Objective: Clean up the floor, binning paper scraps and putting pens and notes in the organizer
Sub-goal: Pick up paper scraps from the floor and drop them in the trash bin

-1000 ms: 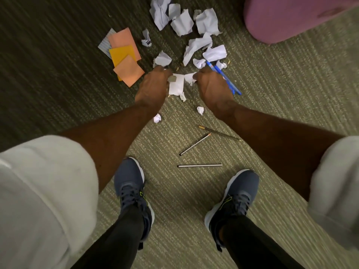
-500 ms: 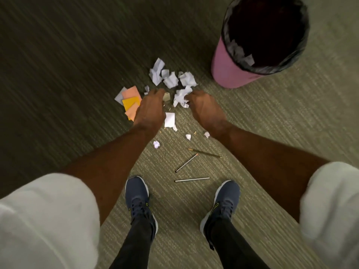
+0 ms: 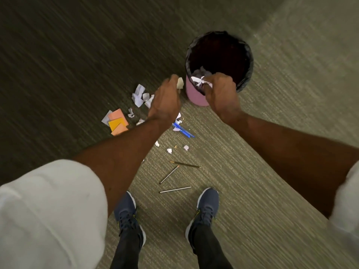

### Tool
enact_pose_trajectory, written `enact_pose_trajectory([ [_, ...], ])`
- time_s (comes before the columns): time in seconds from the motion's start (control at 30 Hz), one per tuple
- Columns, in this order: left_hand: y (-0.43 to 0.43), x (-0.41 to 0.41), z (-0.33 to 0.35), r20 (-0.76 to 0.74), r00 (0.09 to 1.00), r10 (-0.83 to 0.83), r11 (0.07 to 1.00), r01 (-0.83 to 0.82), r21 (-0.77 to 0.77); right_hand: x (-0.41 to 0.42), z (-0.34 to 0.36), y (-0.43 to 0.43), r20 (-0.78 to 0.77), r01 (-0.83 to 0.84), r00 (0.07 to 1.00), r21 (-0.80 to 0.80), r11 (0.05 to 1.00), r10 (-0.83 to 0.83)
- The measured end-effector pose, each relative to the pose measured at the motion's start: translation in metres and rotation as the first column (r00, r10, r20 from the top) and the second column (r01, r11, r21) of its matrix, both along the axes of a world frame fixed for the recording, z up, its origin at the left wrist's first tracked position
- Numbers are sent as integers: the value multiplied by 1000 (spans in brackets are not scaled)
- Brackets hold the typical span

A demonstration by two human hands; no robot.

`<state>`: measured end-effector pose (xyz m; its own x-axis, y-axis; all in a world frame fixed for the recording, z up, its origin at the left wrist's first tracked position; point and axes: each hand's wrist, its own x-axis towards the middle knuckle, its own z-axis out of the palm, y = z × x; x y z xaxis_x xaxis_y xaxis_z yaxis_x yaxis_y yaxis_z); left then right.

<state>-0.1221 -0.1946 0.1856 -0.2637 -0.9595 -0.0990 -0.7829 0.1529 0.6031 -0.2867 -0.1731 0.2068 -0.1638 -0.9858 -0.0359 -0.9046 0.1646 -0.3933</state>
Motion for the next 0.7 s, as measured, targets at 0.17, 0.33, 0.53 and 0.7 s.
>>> enact_pose_trajectory([
  [0.17,-21,-47,21,-55,997,-55,998,55,3,-39,7,-10,4,57,998,-5,998,-57],
  [0.33,-40,-80,30,-38,994,-102,995,101,-21,-71,9,-22,-4,70,998,28,997,-70],
  [0.53,-56,-106,30,-41,989,-145,989,143,-44,-101,12,-35,2,122,993,23,992,-122],
  [0.7,-72,-125,31,-67,990,-125,992,125,-2,-116,21,-47,43,156,987,42,987,-157],
])
